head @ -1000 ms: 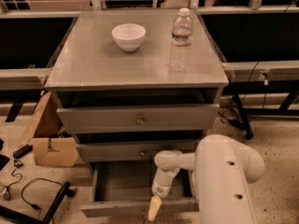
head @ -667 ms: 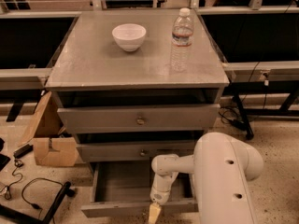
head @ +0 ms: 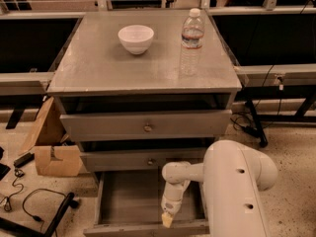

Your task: Open bottom drawer

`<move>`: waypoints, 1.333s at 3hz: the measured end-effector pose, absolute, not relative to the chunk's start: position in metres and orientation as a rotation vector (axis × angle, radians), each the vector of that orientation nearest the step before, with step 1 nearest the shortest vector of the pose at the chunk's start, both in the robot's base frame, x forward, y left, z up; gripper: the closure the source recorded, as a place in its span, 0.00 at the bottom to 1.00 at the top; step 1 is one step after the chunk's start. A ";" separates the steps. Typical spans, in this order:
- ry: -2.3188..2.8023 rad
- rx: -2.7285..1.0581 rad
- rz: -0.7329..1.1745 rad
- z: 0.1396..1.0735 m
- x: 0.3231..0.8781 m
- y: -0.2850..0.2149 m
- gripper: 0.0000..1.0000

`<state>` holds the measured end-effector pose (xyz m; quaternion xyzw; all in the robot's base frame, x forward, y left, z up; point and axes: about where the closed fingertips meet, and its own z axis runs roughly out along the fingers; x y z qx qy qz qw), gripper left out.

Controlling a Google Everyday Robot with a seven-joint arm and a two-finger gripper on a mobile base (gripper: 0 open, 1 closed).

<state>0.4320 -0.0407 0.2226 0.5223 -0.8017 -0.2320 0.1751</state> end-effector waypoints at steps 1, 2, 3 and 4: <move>-2.268 1.475 -0.660 0.223 0.432 -0.040 1.00; -2.268 1.475 -0.660 0.223 0.432 -0.040 0.81; -2.268 1.475 -0.660 0.223 0.432 -0.040 0.58; -2.268 1.475 -0.660 0.223 0.438 -0.040 0.34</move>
Offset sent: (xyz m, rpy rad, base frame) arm -0.0011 0.0002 0.0006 -0.0011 0.0058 -0.0011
